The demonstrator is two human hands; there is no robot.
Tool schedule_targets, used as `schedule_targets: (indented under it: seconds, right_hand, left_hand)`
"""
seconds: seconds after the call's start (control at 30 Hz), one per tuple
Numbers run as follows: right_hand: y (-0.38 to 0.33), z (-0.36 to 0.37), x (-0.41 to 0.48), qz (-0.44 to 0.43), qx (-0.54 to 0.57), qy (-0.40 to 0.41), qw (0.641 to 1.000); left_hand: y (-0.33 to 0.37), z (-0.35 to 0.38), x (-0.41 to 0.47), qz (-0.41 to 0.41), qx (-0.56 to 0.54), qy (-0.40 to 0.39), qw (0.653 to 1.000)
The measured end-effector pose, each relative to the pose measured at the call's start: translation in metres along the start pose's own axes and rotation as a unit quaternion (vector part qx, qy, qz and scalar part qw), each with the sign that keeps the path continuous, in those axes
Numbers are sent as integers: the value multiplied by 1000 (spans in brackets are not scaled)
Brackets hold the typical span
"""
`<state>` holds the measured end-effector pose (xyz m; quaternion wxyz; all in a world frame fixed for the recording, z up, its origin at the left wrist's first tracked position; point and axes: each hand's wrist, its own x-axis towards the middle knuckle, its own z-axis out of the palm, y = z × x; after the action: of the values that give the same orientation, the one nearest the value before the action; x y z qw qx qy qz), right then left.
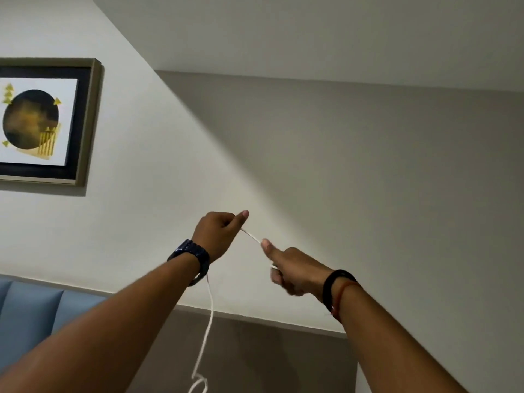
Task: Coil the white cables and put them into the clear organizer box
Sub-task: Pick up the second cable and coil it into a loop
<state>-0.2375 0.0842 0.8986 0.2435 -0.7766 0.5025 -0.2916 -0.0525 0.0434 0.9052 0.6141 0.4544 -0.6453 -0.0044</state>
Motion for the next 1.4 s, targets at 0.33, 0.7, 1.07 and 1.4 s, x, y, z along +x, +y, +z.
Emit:
schedule_targets:
  seconds: [0.33, 0.7, 1.07, 1.4]
  right_hand:
    - [-54, -24, -19, -251, 606, 158, 738]
    - [21, -10, 2, -18, -230, 321, 919]
    - [-49, 10, -27, -232, 475, -31, 848]
    - [-17, -28, 3, -207, 43, 620, 755]
  left_hand:
    - [7, 35, -24, -82, -106, -70, 988]
    - [12, 19, -23, 26, -24, -53, 998]
    - [9, 30, -24, -47, -167, -21, 985]
    - [7, 28, -36, -1, -40, -106, 994]
